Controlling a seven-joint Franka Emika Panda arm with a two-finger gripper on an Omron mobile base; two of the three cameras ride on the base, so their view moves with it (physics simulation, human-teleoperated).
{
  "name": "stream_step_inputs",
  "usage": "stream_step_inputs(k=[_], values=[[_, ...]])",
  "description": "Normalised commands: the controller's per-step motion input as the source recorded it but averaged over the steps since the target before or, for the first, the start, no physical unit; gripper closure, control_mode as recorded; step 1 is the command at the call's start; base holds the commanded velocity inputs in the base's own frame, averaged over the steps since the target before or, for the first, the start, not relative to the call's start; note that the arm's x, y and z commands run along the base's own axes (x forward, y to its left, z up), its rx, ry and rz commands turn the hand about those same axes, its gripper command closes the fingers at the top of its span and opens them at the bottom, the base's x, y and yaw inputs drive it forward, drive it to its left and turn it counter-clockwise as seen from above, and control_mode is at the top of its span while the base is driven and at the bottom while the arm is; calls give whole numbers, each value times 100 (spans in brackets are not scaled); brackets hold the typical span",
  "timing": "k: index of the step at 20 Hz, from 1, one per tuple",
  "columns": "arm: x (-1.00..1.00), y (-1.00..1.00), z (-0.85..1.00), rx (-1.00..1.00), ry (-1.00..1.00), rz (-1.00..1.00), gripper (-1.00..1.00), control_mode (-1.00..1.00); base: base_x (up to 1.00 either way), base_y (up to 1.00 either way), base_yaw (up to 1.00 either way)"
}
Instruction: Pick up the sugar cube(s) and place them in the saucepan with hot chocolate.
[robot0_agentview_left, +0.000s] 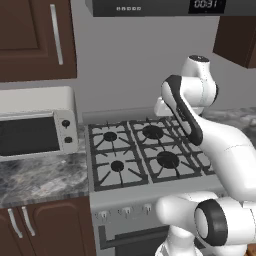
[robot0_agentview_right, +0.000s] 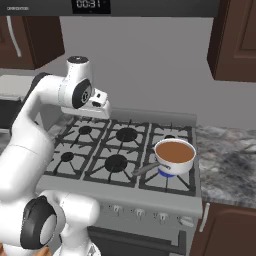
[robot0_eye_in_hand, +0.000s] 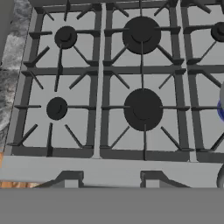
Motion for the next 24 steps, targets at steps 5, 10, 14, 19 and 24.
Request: stream_step_inputs(k=[5,10,14,19,24], values=[[-9,55,-10,0,2,0,-100,-100,0,0,0],[-2,72,-17,0,2,0,-100,-100,0,0,0],[-14,76,-13,-2,0,1,-100,-100,0,0,0],[-5,85,-12,-13,5,21,-100,-100,0,0,0],[0,89,-29,-11,0,18,-100,-100,0,0,0]])
